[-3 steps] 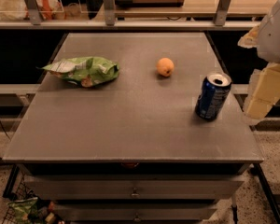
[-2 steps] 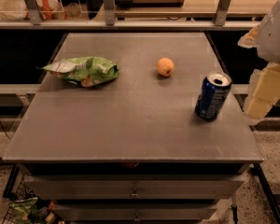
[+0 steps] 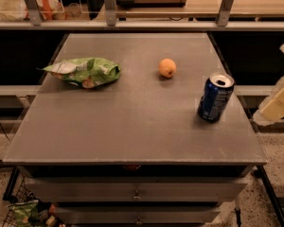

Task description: Move pepsi can near orange

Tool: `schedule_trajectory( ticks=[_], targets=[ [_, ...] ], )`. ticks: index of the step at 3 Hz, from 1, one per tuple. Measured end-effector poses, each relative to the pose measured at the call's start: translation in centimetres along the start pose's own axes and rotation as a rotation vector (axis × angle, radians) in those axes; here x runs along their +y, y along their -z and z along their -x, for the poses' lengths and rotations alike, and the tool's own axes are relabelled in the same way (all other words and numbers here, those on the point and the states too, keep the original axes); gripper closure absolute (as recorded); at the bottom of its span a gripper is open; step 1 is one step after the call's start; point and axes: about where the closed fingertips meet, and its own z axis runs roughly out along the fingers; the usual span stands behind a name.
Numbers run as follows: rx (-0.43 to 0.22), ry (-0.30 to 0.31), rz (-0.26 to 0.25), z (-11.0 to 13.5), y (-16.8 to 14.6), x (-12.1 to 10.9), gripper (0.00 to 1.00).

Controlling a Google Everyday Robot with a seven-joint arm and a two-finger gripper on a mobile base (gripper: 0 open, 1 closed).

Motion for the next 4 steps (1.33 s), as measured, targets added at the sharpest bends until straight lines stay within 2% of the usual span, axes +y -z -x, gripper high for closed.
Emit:
schedule_trajectory(
  ticks=[1,2,3,4],
  targets=[
    [-0.157,-0.167,-0.041,-2.3,-1.2,-1.4,0.0],
    [-0.287,-0.25,-0.058,-2.5,-2.7,-2.9,0.0],
    [-0.371,-0.282,-0.036,-2.1,-4.5,-4.0,0.0],
    [-0.429,-0.262,0.023,-0.9,-6.0,-4.0,0.0]
  ],
)
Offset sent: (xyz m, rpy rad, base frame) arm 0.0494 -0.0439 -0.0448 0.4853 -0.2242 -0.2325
